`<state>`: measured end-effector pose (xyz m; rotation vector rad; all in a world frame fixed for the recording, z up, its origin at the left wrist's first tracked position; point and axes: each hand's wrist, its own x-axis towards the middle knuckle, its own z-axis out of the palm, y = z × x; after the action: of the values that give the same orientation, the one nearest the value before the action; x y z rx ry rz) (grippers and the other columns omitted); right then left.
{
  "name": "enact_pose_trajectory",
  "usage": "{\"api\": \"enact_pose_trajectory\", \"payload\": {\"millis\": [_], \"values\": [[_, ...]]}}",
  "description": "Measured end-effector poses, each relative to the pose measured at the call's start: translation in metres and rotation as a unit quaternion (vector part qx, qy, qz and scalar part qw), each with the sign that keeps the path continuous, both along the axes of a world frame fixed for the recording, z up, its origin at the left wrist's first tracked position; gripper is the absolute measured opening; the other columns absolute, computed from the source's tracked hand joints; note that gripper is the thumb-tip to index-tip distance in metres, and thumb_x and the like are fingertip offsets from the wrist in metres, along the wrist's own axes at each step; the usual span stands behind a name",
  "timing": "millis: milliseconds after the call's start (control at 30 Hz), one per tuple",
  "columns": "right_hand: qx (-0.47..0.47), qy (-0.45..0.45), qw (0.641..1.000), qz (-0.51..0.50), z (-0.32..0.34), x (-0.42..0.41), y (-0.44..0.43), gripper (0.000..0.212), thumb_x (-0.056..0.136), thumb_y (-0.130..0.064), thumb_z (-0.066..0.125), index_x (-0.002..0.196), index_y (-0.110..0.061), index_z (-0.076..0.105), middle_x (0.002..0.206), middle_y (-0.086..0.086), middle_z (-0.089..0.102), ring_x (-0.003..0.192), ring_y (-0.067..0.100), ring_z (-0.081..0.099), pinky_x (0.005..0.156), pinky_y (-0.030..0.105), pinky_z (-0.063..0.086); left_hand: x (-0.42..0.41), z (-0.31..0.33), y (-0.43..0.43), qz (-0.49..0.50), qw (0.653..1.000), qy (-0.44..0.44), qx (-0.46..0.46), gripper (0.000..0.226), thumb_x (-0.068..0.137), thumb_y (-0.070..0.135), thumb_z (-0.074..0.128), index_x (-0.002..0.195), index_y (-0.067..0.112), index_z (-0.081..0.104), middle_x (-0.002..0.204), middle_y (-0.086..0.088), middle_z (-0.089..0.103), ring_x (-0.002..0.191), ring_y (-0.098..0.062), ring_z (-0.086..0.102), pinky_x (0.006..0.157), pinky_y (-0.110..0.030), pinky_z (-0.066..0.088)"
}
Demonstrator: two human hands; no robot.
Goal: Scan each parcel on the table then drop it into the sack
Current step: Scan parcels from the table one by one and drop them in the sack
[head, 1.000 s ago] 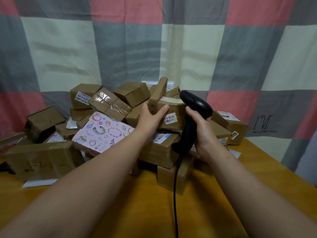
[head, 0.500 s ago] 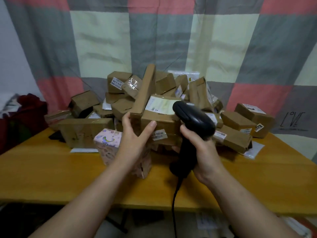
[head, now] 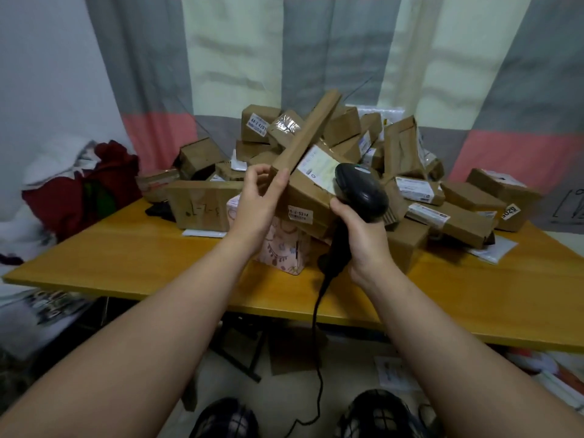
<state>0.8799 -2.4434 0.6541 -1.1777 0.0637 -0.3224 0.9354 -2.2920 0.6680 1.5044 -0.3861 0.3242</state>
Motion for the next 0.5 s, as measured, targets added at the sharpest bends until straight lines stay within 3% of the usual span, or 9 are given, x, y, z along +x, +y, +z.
{"api": "enact_pose_trajectory", "payload": {"millis": [100,167,300,333,400,500], "values": [[-0.064,-0.022,0.998,-0.004,0.001,-0.014,-0.001,0.047,0.080,-0.018,0.074,0.124,-0.022,0.060,0.116,-0.001,0.066,0.110,0.016,0.060,0.100,0.043,0.048,-0.017,-0.002,0.012,0.013,0.999,-0.007,-0.028,0.042,0.071,0.066,0.060,0.093,0.032,0.050,0.102,0.006,0.054,0.095,-0.012,0.054,0.077,-0.029,0.047],[-0.100,-0.027,0.994,0.016,0.001,-0.022,0.002,0.047,0.079,-0.018,0.074,0.124,-0.021,0.060,0.116,-0.002,0.066,0.111,0.017,0.059,0.099,0.044,0.048,-0.027,-0.010,0.025,0.008,0.999,0.014,-0.040,0.039,0.068,0.066,0.061,0.082,0.033,0.046,0.091,0.007,0.052,0.083,-0.008,0.052,0.076,-0.030,0.045],[-0.127,-0.033,0.990,0.044,-0.007,-0.036,0.017,0.039,0.081,-0.012,0.073,0.116,-0.024,0.062,0.107,-0.006,0.067,0.100,0.008,0.061,0.084,0.026,0.050,-0.052,-0.032,0.050,0.024,0.997,0.058,-0.047,0.028,0.089,0.037,0.061,0.077,0.025,0.039,0.083,0.008,0.053,0.071,0.002,0.058,0.078,-0.035,0.044],[-0.130,-0.033,0.990,0.045,-0.012,-0.039,0.022,0.038,0.080,-0.011,0.073,0.114,-0.025,0.062,0.106,-0.008,0.067,0.099,0.005,0.061,0.081,0.021,0.049,-0.059,-0.040,0.056,0.032,0.996,0.069,-0.050,0.027,0.089,0.033,0.062,0.080,0.022,0.039,0.085,0.008,0.057,0.074,0.003,0.060,0.080,-0.036,0.045],[-0.145,-0.024,0.988,0.047,-0.025,-0.042,0.035,0.039,0.080,-0.012,0.074,0.112,-0.028,0.061,0.108,-0.012,0.065,0.100,0.001,0.058,0.081,0.017,0.047,-0.073,-0.057,0.066,0.056,0.993,0.089,-0.044,0.037,0.078,0.046,0.068,0.091,0.022,0.043,0.105,0.004,0.060,0.095,-0.005,0.061,0.086,-0.037,0.049],[-0.143,0.009,0.989,0.041,-0.045,-0.040,0.054,0.038,0.081,-0.013,0.074,0.113,-0.026,0.060,0.106,-0.011,0.064,0.099,0.003,0.058,0.082,0.019,0.048,-0.083,-0.071,0.073,0.110,0.984,0.137,-0.029,0.054,0.066,0.061,0.067,0.110,0.040,0.045,0.135,0.001,0.039,0.117,-0.017,0.048,0.080,-0.032,0.047]]}}
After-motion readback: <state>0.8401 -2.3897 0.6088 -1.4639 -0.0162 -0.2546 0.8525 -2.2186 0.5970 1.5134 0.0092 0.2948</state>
